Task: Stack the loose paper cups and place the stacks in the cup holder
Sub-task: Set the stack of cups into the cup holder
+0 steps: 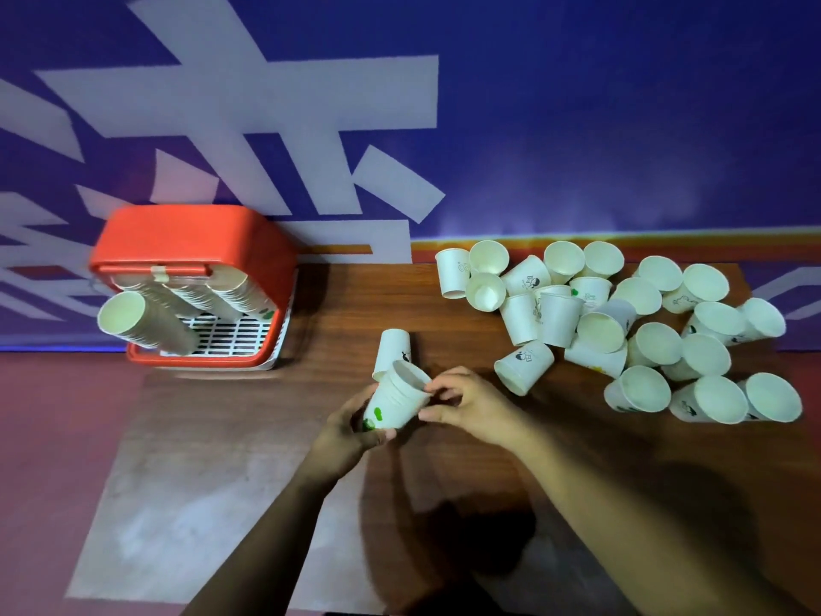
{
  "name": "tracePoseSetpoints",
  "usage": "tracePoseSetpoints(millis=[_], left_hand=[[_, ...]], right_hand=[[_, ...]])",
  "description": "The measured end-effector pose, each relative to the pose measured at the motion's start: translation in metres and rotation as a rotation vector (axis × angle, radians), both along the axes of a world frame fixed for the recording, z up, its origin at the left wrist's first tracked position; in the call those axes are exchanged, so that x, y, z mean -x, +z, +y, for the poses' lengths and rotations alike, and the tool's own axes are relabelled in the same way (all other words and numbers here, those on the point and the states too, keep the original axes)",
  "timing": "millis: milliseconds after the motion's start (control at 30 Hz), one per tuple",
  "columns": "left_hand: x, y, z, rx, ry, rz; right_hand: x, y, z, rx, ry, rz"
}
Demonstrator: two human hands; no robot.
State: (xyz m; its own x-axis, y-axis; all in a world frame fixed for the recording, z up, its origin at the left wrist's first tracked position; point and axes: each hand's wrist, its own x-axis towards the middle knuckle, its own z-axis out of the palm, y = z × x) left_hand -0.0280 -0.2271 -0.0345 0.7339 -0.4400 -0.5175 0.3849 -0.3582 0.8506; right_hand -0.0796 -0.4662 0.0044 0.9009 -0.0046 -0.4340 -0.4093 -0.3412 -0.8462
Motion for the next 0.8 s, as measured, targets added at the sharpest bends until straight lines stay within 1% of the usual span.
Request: tracePoseSetpoints(millis=[67, 100, 133, 200, 233, 300, 433, 533, 600, 667, 733, 800], left_hand=[[-0.004, 0.003, 0.014, -0.004, 0.104, 0.019], [-0.006, 0.002, 0.022, -0.020, 0.150, 0.015], [-0.008, 0.003, 0.030, -0.038, 0.191, 0.006], [-0.011, 0.002, 0.046, -0.065, 0.228, -0.023], [-0.013, 0.000, 0.054, -0.077, 0.225, -0.035], [-0.016, 0.000, 0.065, -0.085, 0.218, -0.042], [-0.026, -0.003, 0.094, -0.117, 0.240, -0.051], [-0.032, -0.007, 0.113, -0.129, 0.266, -0.057], [-0.037, -0.011, 0.123, -0.132, 0.289, -0.060], [-0.041, -0.010, 0.128, -0.132, 0.287, -0.057], [-0.046, -0.010, 0.131, -0.100, 0.269, -0.032], [-0.050, -0.010, 0.131, -0.049, 0.231, -0.003]], right_hand=[[-0.016, -0.001, 0.011, -0.040, -0.169, 0.015], [-0.025, -0.004, 0.015, -0.019, -0.258, 0.027], [-0.034, -0.009, 0.020, 0.049, -0.315, 0.044], [-0.052, -0.025, 0.030, 0.218, -0.337, 0.126], [-0.061, -0.033, 0.037, 0.264, -0.348, 0.187], [-0.080, -0.048, 0.051, 0.287, -0.395, 0.276], [-0.115, -0.059, 0.089, 0.315, -0.382, 0.340], [-0.126, -0.065, 0.110, 0.325, -0.361, 0.373], [-0.125, -0.066, 0.116, 0.273, -0.369, 0.363], [-0.120, -0.062, 0.114, 0.179, -0.435, 0.330], [-0.111, -0.053, 0.105, 0.028, -0.503, 0.292], [-0.098, -0.037, 0.089, -0.141, -0.508, 0.234]])
